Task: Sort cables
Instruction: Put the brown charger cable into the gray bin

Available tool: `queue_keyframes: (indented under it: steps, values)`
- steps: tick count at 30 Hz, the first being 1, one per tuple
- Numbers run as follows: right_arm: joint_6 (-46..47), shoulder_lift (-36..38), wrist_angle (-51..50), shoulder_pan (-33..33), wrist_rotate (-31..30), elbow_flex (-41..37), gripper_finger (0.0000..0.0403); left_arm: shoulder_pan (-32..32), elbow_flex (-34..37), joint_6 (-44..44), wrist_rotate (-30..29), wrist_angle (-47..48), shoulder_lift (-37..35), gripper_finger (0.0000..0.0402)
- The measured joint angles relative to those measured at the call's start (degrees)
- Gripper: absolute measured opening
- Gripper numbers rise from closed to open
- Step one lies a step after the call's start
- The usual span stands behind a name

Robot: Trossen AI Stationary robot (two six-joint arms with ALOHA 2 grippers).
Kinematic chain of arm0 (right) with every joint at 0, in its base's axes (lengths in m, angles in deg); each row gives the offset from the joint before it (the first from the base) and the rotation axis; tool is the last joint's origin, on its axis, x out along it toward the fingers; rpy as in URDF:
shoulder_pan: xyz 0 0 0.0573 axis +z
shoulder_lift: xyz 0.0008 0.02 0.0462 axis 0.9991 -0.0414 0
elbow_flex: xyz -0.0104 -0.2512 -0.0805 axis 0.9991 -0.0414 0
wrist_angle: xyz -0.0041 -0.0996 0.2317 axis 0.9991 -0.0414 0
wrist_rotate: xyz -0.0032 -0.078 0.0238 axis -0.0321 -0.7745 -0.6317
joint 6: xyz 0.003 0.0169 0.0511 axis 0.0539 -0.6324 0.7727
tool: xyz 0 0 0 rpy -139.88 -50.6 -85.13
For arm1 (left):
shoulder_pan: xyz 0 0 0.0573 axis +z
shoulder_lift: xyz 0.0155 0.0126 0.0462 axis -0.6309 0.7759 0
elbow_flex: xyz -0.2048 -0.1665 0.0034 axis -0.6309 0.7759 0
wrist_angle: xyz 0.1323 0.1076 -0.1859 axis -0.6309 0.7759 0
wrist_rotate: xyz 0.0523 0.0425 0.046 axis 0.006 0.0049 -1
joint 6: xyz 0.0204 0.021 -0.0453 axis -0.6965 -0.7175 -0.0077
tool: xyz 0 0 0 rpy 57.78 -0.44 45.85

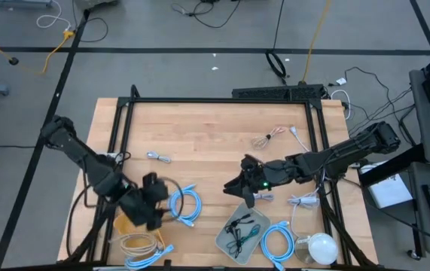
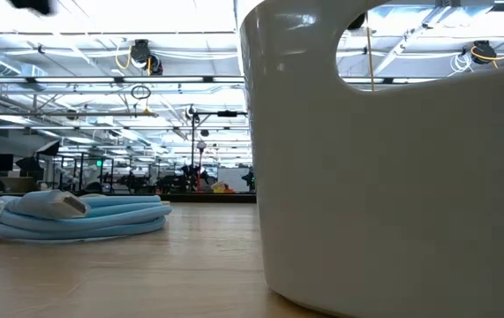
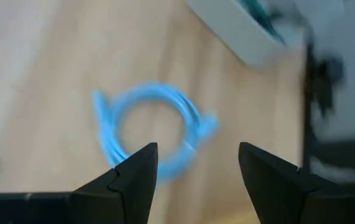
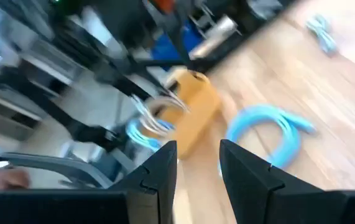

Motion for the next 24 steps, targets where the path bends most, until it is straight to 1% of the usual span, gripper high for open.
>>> queue_keyframes:
  steps: [4, 7, 9, 12, 15, 17, 19, 22, 24]
  values:
    - [3.8, 0.0, -10.3, 1.5, -3.8, 0.0, 0.0114, 3.1, 0.0, 3.3, -10.3, -1.2, -4.5, 0.0230]
    - [8.3, 0.0, -23.1, 2.0, -8.5, 0.0, 0.0114, 5.3, 0.0, 4.8, -16.6, -2.2, -8.2, 0.0230]
    - [9.8, 0.0, -34.1, 1.4, -11.9, 0.0, 0.0114, 7.1, 0.0, 3.4, -18.2, -3.4, -10.1, 0.0230]
    - [8.4, 0.0, -51.0, -0.7, -15.7, 0.0, 0.0114, 10.1, 0.0, 0.7, -17.9, -4.6, -12.6, 0.0230]
    - [0.4, 0.0, -60.9, -4.0, -18.0, 0.0, 0.0114, 12.6, 0.0, 0.4, -17.6, -4.9, -13.9, 0.0230]
    - [-7.7, 0.0, -63.0, -6.9, -19.3, 0.0, 0.0114, 13.7, 0.0, 0.9, -17.6, -5.0, -14.2, 0.0230]
    - [-16.8, 0.0, -62.2, -10.8, -18.6, 0.0, 0.0114, 14.7, 0.0, 1.5, -17.6, -5.2, -14.3, 0.0230]
    - [-30.1, 0.0, -57.1, -16.9, -15.2, -0.4, 0.0114, 15.5, 0.0, 3.4, -17.5, -6.1, -14.1, 0.0230]
    - [-37.4, 0.0, -53.5, -21.4, -11.9, -1.3, 0.0114, 15.8, 0.0, 3.9, -17.6, -7.5, -13.6, 0.0230]
